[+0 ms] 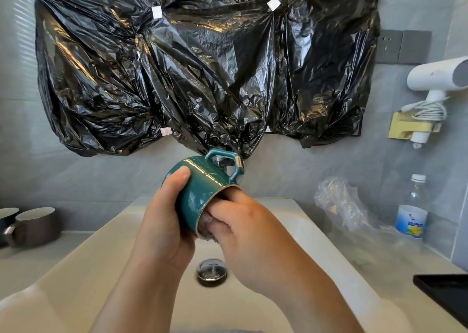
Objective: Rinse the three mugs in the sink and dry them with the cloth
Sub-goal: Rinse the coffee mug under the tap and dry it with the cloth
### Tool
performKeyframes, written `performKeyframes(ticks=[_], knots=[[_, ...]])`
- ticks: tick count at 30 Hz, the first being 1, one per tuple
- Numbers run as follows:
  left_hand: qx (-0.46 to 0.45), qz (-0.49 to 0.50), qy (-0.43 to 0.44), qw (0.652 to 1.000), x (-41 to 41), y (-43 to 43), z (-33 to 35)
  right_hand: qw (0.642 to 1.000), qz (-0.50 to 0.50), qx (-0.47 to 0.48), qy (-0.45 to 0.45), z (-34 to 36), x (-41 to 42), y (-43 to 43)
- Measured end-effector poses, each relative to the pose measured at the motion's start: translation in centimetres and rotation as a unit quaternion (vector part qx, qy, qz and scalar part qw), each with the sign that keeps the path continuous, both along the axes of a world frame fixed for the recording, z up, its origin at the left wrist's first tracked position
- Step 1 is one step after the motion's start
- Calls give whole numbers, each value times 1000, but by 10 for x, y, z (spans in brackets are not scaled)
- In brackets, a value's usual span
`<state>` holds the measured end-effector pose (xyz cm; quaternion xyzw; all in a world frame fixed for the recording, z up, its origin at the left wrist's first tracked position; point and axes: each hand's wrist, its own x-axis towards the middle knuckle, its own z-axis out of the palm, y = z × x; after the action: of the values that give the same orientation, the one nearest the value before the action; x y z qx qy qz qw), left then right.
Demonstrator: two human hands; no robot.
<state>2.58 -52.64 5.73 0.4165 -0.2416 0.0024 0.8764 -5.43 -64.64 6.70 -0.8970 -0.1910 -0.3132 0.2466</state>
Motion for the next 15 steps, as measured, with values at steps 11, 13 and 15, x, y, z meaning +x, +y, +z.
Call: performKeyframes(ticks=[11,13,15], knots=[[49,16,18,999,-12,-10,1,958,38,219,183,-9,10,2],[31,7,19,999,-13,-12,2,915,120,329,201,-8,11,1],[14,14,13,1000,-13,-13,1,845,231,433,212,-2,8,5]])
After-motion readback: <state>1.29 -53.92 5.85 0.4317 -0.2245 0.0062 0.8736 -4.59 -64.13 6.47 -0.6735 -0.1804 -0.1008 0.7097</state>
